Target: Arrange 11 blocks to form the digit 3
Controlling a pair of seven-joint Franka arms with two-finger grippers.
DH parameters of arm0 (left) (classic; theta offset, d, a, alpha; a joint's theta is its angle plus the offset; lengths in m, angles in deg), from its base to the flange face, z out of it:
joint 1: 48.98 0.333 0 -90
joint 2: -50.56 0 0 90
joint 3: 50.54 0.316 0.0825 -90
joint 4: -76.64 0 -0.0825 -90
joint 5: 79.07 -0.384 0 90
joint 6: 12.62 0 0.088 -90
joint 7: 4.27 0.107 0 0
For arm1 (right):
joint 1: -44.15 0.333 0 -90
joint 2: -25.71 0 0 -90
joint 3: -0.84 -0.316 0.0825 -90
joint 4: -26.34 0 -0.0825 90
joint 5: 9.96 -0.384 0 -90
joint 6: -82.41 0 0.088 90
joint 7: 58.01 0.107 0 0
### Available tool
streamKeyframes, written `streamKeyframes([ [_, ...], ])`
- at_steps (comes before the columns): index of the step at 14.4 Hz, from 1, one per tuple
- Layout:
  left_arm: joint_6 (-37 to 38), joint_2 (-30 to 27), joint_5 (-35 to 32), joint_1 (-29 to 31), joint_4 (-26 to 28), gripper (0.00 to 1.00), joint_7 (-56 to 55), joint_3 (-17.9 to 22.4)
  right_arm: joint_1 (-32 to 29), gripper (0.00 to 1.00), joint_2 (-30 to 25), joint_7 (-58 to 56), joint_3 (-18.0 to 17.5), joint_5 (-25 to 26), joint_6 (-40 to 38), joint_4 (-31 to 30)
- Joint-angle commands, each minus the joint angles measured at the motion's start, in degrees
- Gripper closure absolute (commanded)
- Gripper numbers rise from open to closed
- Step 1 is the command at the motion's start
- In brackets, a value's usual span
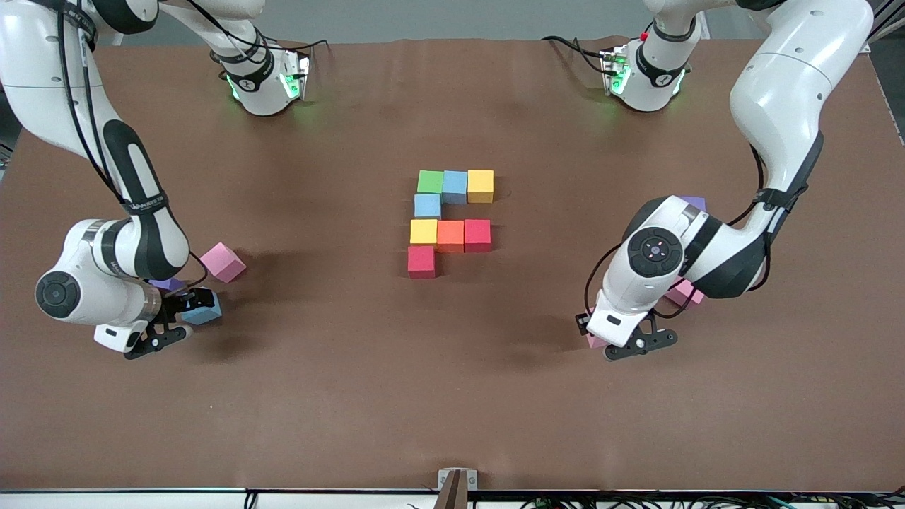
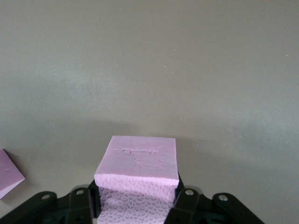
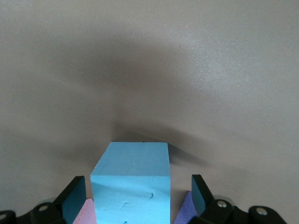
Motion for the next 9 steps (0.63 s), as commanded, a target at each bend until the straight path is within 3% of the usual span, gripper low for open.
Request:
streamKeyframes([
  [1,2.49,-3.71,3.68,-0.92,-0.55,0.57,6.08,2.75,-0.16,0.0,-0.75,-0.51,-0.44,0.87,0.85,-1.71],
  [5,2.5,-9.07,17.56,-4.52,-0.55,0.57,16.28,12.06,0.02,0.0,0.22,-0.51,-0.35,1.39,2.87,-1.79],
  [8,3.11,-13.03,24.95,-5.57,0.59,0.56,22.09,16.64,-0.07,0.01,0.31,-0.43,-0.35,1.4,3.04,-2.32],
  [9,3.72,-14.95,26.8,-6.97,1.73,0.56,23.32,19.09,-0.07,0.08,0.31,-0.43,-0.35,1.4,3.05,-2.5],
])
